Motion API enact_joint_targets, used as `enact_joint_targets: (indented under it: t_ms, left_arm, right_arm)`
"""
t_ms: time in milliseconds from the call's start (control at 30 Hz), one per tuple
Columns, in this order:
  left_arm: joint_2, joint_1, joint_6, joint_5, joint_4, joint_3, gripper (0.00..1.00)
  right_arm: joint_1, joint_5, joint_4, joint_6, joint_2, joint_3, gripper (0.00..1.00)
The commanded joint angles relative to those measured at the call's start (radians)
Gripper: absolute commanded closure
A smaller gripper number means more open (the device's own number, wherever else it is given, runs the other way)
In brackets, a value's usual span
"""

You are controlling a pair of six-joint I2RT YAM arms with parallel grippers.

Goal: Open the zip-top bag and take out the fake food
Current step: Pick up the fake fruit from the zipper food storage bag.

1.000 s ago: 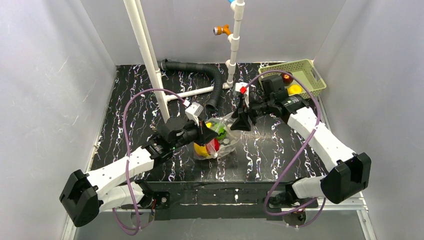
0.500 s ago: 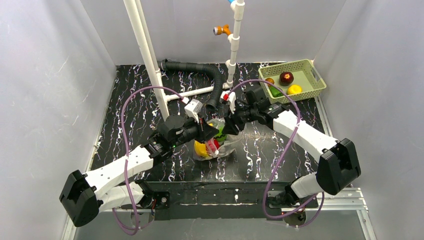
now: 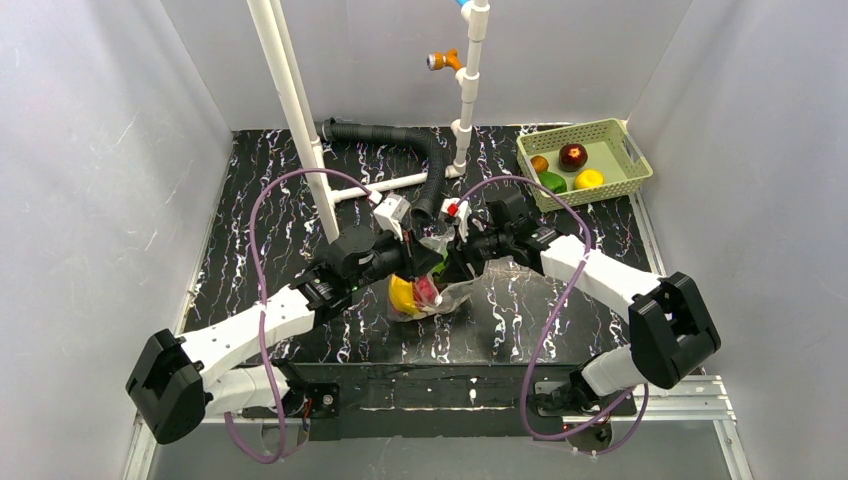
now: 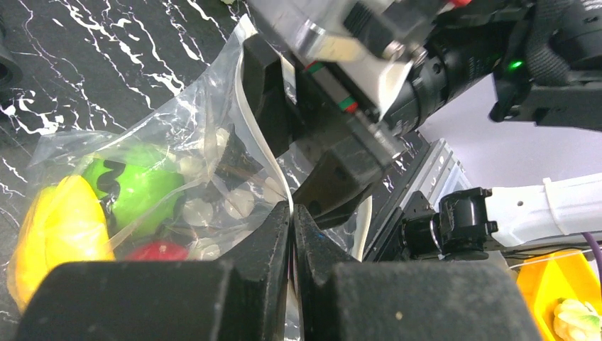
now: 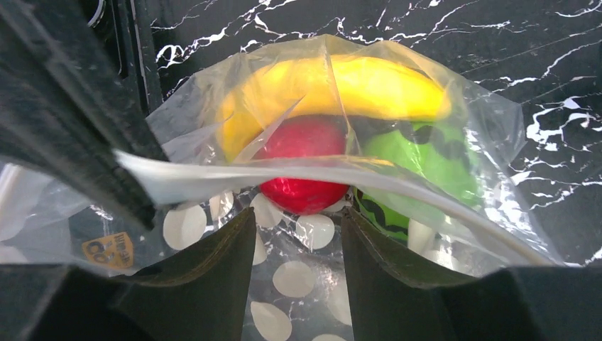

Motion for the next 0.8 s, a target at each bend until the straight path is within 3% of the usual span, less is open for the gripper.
enact_joint_targets:
  t_ms: [0, 233, 500, 600, 767]
  left_arm:
    - [0.004, -0.005, -0.004, -0.005, 0.05, 0.047, 0.9]
    - [-0.066, -0.005, 0.041, -0.017, 0.003, 0.017, 0.54]
    - [-0.223, -0.004, 0.16, -0.081, -0.166, -0.005, 0.21]
    - [-0.284, -0.004, 0.203, -0.098, -0.248, -0.024, 0.14]
    - [-0.381, -0.002, 0.198, -0.129, -0.301, -0.136, 0.09]
  right_arm:
    - [0.009, -0.028, 0.121, 0.015, 0.035, -0.029, 0.45]
    - [0.009, -0.035, 0.159, 0.057, 0.06, -0.029, 0.44]
    - [0.007, -0.058, 0.174, 0.081, 0.079, -0.043, 0.44]
    - [0.006, -0.068, 0.175, 0.09, 0.081, -0.043, 0.44]
    - [0.006, -0.077, 0.171, 0.095, 0.081, -0.044, 0.43]
